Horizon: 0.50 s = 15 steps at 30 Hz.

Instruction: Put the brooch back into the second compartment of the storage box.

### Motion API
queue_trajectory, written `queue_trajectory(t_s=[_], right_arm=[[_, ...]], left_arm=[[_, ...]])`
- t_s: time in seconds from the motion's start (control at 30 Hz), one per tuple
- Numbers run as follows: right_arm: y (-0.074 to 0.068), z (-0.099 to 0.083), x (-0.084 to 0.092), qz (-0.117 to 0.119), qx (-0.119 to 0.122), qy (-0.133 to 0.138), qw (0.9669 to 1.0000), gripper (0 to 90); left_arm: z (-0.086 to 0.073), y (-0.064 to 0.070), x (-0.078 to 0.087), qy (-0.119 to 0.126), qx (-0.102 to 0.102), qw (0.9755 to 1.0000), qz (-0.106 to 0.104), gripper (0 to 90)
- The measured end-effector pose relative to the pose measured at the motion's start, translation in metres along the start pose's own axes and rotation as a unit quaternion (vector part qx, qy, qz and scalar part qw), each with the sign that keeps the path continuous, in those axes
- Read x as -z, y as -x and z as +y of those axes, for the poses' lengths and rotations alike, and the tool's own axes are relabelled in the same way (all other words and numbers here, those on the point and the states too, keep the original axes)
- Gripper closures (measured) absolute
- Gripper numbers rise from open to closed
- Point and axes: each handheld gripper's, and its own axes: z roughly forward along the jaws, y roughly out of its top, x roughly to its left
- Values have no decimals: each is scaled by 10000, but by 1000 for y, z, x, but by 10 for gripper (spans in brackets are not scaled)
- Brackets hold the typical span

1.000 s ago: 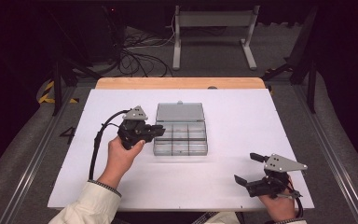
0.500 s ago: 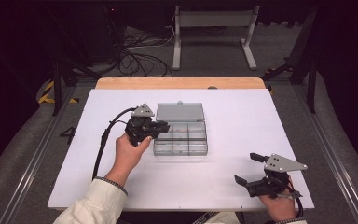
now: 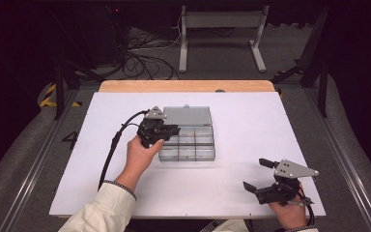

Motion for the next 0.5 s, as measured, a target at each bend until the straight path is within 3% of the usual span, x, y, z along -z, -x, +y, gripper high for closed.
queue_trajectory(t_s=[0.33,0.5], right_arm=[[0,0,0,11,2,-3,10000,7],[0,0,0,23,-4,-16,10000,7]], left_arm=[[1,-1,-17,-14,81,9998,155,782],[1,-3,-23,-22,248,9996,94,782]])
